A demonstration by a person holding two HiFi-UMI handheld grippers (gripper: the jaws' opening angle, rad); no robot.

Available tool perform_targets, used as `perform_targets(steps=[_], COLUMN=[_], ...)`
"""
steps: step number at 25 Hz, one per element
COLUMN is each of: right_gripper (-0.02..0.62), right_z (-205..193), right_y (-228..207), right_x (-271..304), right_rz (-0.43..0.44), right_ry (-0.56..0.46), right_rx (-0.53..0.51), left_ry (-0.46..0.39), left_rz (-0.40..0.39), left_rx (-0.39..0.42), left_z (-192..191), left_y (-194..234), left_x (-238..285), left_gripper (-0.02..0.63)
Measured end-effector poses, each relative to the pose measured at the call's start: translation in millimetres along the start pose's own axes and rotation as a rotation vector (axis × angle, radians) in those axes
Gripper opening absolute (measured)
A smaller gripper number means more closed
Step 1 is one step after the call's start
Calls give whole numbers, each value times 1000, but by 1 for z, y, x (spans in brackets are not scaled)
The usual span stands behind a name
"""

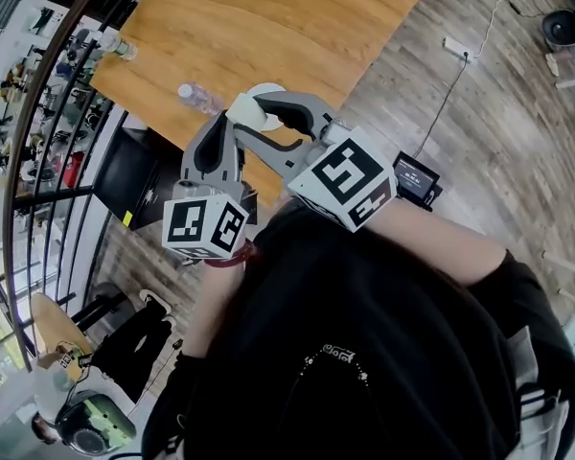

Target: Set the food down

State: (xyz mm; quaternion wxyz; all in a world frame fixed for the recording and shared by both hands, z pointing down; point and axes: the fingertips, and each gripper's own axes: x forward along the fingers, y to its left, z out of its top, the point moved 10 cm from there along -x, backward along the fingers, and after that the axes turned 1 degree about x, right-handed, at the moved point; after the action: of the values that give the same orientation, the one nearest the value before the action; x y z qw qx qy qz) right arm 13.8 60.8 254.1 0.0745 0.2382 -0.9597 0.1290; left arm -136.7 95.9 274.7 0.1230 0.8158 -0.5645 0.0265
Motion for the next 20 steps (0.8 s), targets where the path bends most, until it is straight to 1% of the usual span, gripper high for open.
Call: perform_targets(steps=[7,12,16,20], right_gripper=[167,167,167,167], right_z=[0,6,17,17], right_y=[11,10,4,-10], right_x=[31,55,72,85], right_rz=[-4,-2,18,45], right_ry=[5,30,54,76], right_rx=[-3,-2,-12,-15], left_ry=[10,9,9,15], left_rz=[-26,-40,-35,-14], left_rx=[-2,-22,-22,-32], left_z=[-4,-2,6,3], left_y=[32,57,71,80], left_x=[-6,-4,2,15], left_gripper=[6,5,6,6])
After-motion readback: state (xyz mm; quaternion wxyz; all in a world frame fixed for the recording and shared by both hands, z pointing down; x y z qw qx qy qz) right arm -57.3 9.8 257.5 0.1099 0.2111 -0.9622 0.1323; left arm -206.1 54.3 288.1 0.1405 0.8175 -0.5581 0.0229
